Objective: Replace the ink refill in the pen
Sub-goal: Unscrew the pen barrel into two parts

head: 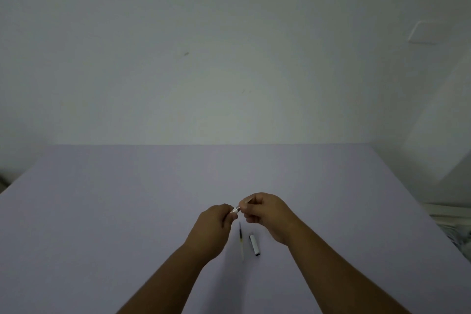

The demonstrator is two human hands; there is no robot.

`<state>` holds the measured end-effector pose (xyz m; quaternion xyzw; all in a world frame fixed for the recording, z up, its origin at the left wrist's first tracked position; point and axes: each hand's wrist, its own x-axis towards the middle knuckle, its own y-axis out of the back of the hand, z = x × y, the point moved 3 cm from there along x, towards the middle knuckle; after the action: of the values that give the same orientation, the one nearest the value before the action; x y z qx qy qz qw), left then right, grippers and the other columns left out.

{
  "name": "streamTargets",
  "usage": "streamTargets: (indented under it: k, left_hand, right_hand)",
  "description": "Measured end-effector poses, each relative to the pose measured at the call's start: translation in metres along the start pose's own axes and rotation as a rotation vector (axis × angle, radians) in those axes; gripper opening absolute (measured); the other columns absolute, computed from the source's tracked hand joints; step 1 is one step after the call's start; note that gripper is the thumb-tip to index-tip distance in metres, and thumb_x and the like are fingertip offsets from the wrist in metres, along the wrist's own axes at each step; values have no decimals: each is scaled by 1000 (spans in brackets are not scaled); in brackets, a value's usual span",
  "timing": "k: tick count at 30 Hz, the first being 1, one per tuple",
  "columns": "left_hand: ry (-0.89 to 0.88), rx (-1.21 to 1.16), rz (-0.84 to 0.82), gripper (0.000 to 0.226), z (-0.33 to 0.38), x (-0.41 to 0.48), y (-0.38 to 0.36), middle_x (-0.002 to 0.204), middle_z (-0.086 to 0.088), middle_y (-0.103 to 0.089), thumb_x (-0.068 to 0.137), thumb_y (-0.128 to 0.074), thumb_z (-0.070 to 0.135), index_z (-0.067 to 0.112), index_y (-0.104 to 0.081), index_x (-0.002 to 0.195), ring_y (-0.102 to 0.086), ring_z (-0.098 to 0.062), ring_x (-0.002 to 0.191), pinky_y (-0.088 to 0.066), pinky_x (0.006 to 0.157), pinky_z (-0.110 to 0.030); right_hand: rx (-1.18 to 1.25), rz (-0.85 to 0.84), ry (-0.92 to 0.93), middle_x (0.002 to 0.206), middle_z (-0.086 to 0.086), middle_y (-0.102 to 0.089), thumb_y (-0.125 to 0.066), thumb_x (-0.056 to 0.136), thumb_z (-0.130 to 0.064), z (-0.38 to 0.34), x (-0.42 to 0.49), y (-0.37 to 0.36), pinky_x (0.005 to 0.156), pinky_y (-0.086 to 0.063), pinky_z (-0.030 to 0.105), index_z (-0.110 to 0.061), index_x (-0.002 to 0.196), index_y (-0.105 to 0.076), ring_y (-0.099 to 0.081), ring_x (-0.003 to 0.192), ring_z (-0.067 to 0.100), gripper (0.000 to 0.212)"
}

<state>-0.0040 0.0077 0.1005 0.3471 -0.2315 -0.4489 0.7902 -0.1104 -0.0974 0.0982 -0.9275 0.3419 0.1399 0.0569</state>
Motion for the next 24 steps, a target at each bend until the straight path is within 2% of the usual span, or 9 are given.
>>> streamTargets:
  k: [4,7,9,11,14,17,20,21,24]
  left_hand:
    - [-57,65,3,28,5,1,4,87,4,-55,99,-40,28,13,-62,106,-50,-12,77,-35,63,-18]
    - [-79,88,12,28,6,1,6,86,5,-54,99,-39,29,13,-62,106,-49,-11,77,-34,61,-16]
    - [-91,97,9,28,6,1,6,85,5,-53,99,-39,29,14,-61,105,-48,-11,76,-31,59,-10]
    - [-102,101,9,27,7,-1,7,84,5,-52,99,-39,29,14,-61,105,-47,-11,75,-29,58,-10]
    - [-114,124,2,27,7,-2,7,83,5,-50,99,-38,30,14,-60,104,-45,-11,74,-28,57,-11]
    - [-112,147,-16,27,7,-3,6,85,4,-50,99,-38,30,14,-59,104,-46,-12,76,-31,58,-14]
    - [-102,156,-21,26,6,-3,6,84,4,-51,98,-38,30,15,-59,102,-47,-13,76,-34,65,-21]
    - [-104,158,-20,26,6,-3,6,84,4,-51,98,-38,31,15,-59,101,-47,-13,76,-34,66,-22]
    - [-116,159,-22,27,7,-1,5,85,4,-52,98,-37,31,15,-59,101,-48,-13,77,-35,68,-22]
  right_hand:
    - [-44,37,-44,72,4,-64,-67,85,-28,-5,-2,-1,63,-51,23,-8,79,-65,-56,64,13,21]
    - [-60,50,10,77,5,-64,-65,86,-13,-8,-4,-1,67,-52,24,-11,80,-66,-59,69,14,7]
    - [-3,5,34,81,6,-64,-63,86,-5,-9,-4,0,72,-53,24,-11,84,-68,-61,76,15,8]
    - [35,-14,2,80,6,-64,-64,86,-13,-10,-7,1,70,-53,25,-8,86,-68,-59,73,15,6]
    - [-4,56,-52,71,5,-64,-66,85,-29,-9,-7,2,60,-52,22,-4,84,-66,-56,62,13,25]
    - [-48,55,3,76,5,-65,-65,86,-12,-9,-7,4,65,-52,22,-9,79,-66,-59,68,13,8]
    - [-3,-1,15,84,7,-67,-62,85,0,-10,-7,5,74,-54,25,-10,84,-68,-62,79,16,12]
    - [20,-10,1,84,7,-67,-64,86,-6,-9,-7,4,74,-54,26,-9,87,-69,-62,78,17,6]
    - [12,51,-65,72,6,-65,-69,84,-31,-11,-7,5,63,-54,24,-3,84,-68,-58,63,14,28]
